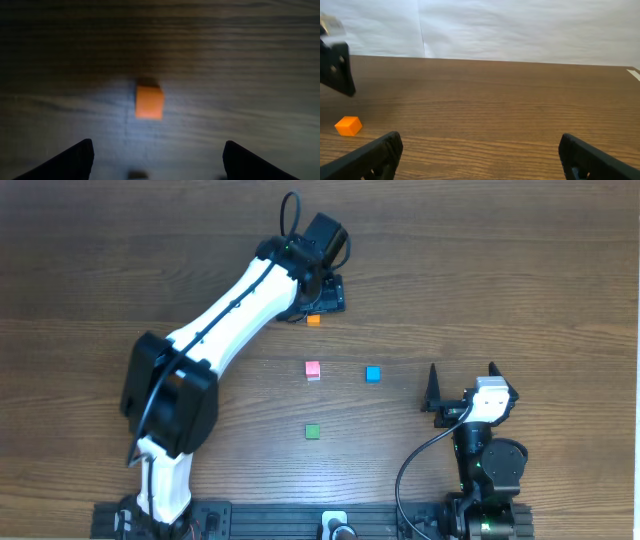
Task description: Stack Cubes
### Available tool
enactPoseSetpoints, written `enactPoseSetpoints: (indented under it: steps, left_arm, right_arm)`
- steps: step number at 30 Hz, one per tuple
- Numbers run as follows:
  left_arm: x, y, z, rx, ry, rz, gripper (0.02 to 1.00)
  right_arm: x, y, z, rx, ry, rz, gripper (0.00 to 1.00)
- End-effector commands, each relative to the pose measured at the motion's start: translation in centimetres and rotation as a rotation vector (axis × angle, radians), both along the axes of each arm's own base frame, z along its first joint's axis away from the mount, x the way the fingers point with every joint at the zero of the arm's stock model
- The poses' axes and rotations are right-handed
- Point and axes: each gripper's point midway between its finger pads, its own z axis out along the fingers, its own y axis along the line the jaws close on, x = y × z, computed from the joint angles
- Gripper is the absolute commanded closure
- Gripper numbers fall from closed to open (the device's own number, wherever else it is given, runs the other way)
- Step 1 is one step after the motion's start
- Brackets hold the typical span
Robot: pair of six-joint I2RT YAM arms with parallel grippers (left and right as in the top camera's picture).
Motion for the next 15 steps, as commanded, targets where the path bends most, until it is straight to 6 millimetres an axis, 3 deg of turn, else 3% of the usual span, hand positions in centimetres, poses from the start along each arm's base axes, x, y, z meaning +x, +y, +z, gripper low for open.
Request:
enactPoseSetpoints:
  steps: [1,15]
  left_arm:
    - [0.5,0.2,-2.8,0.046,0.03,-0.03,0.194]
    - [0.9,0.1,-5.8,0.075,0.047,-0.051,0.253]
  right_arm:
    - [0.0,-0.1,-0.2,-0.001,-0.003,-0.004,0.009]
    - [0.0,-0.1,-0.2,-0.001,-0.003,-0.004,0.007]
